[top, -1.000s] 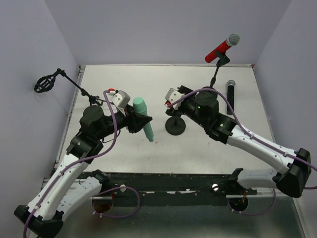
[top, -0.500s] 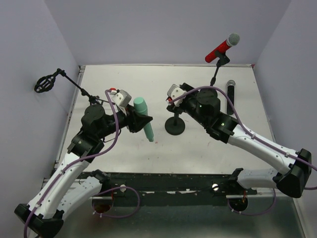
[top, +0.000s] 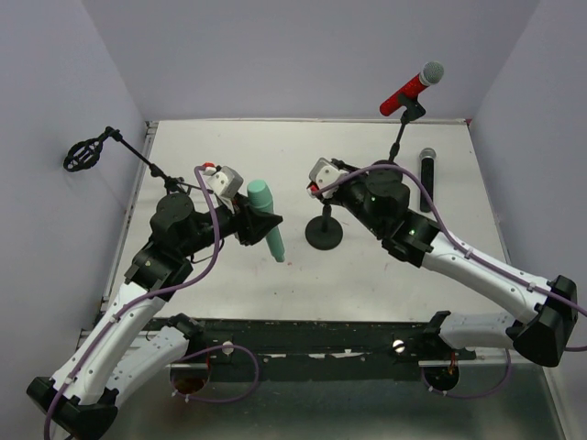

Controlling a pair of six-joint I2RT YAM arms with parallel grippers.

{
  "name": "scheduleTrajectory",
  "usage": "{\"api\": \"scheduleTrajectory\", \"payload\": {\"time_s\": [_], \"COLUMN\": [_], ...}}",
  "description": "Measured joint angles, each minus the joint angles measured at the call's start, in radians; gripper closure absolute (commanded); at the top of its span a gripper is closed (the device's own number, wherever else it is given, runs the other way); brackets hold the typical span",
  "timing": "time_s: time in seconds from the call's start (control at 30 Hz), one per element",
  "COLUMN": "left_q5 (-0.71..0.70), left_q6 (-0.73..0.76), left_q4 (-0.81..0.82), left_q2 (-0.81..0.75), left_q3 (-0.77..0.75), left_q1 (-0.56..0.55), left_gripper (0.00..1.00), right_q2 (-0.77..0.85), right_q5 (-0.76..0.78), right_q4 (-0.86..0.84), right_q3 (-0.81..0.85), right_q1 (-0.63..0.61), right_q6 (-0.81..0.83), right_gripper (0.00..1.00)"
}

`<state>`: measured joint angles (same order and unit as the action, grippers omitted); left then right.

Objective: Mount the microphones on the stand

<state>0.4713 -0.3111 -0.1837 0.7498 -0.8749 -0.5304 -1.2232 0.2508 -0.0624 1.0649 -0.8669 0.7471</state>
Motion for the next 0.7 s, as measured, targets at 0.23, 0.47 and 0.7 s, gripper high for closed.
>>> {"api": "scheduleTrajectory", "payload": {"time_s": [0.23, 0.47, 0.7], "left_q5": [0.0, 0.0, 0.0], "left_q6": [0.0, 0.0, 0.005], "left_q4": [0.0, 0.0, -0.001], "left_q2": [0.0, 0.003, 0.008], "left_q3": [0.0, 0.0, 0.0], "left_q1": [0.0, 0.0, 0.0], "left_gripper": [1.0, 1.0, 1.0], "right_q2": [0.002, -0.003, -0.031], "right_q5": [0.015, 0.033, 0.064], "right_q4": [-0.02, 0.008, 0.063], "right_q3": [-0.017, -0.011, 0.027], "right_q1": [0.0, -0.002, -0.014], "right_q6": [0.068, 0.175, 0.279], "right_gripper": [0.65, 0.66, 0.66]}}
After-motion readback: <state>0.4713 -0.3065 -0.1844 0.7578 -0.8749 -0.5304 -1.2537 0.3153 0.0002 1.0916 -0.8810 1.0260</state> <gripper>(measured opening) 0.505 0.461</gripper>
